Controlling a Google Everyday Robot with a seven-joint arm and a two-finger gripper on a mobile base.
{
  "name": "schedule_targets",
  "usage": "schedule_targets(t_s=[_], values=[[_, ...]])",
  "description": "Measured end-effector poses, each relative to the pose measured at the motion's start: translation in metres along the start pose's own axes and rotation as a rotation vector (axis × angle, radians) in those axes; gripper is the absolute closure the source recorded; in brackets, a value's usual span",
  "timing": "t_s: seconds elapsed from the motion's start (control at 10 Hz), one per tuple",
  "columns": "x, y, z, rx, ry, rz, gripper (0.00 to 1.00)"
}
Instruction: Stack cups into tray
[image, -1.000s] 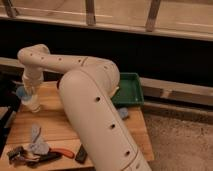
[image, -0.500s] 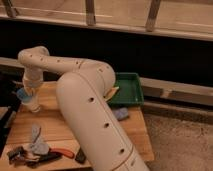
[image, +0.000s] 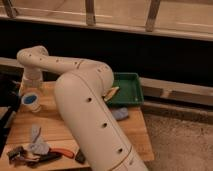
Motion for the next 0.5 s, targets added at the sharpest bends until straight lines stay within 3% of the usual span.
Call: schedule_targets(t_s=[0.5], values=[[0.002, -0.005, 0.014, 0.016, 0.003, 0.010, 0.24]])
